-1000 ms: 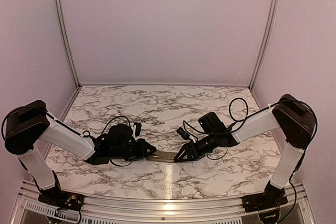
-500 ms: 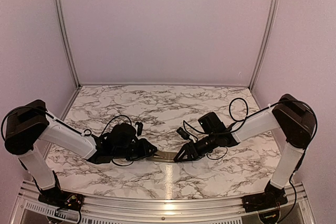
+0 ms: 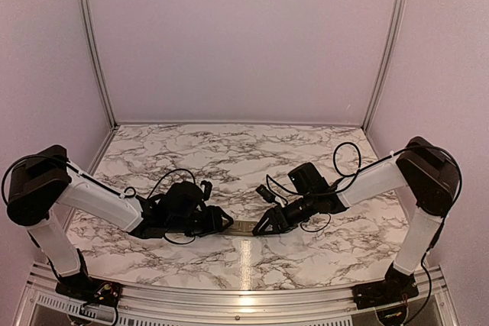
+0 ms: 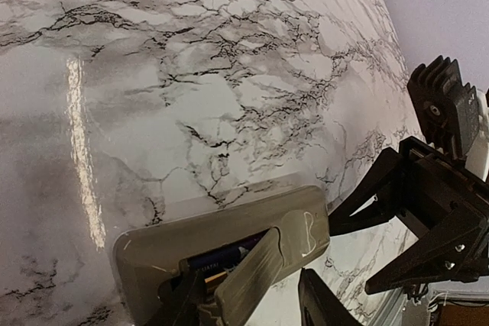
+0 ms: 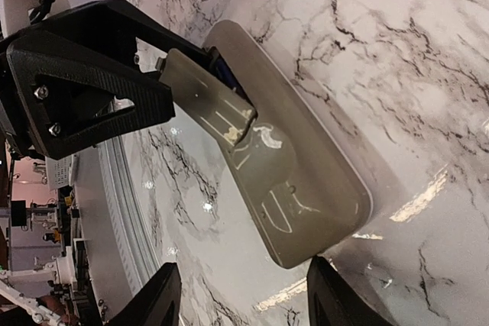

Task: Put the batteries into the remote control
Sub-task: Place the battery cover on the remote control without the battery cover, then load the battery cover onto the remote control without the battery cover.

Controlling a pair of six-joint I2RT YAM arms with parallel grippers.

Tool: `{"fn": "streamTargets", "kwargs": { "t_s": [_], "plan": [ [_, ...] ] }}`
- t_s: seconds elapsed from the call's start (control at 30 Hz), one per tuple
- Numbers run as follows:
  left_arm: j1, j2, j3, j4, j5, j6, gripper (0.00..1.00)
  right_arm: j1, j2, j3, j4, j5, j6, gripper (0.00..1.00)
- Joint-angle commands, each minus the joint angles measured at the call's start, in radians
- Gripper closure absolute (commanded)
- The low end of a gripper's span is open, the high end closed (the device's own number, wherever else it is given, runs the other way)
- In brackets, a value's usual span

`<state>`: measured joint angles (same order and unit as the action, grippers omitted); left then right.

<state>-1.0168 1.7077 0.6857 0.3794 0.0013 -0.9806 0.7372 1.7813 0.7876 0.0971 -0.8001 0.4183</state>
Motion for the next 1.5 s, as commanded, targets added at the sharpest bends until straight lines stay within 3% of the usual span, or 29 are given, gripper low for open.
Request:
{"fn": "streamTargets", "kwargs": {
  "t_s": [0.0, 0.6, 1.07, 1.47],
  "plan": [
    [-0.002, -0.021, 0.021, -0.164, -0.055, 0.056, 0.55, 0.009, 0.001, 0.027, 0.023, -0.006, -0.01, 0.45],
    [-0.02, -0.093, 0.095, -0.377, -0.216, 0.157, 0.49, 0.007, -0.01, 0.033, -0.002, 0.015, -0.027, 0.45],
    [-0.02, -0.08, 0.115, -0.348, -0.193, 0.231, 0.72, 0.001, -0.011, 0.042, -0.018, 0.03, -0.036, 0.46],
    [-0.02, -0.036, 0.13, -0.335, -0.162, 0.229, 0.77, 0.001, -0.006, 0.046, -0.022, 0.022, -0.039, 0.48]
  ]
}}
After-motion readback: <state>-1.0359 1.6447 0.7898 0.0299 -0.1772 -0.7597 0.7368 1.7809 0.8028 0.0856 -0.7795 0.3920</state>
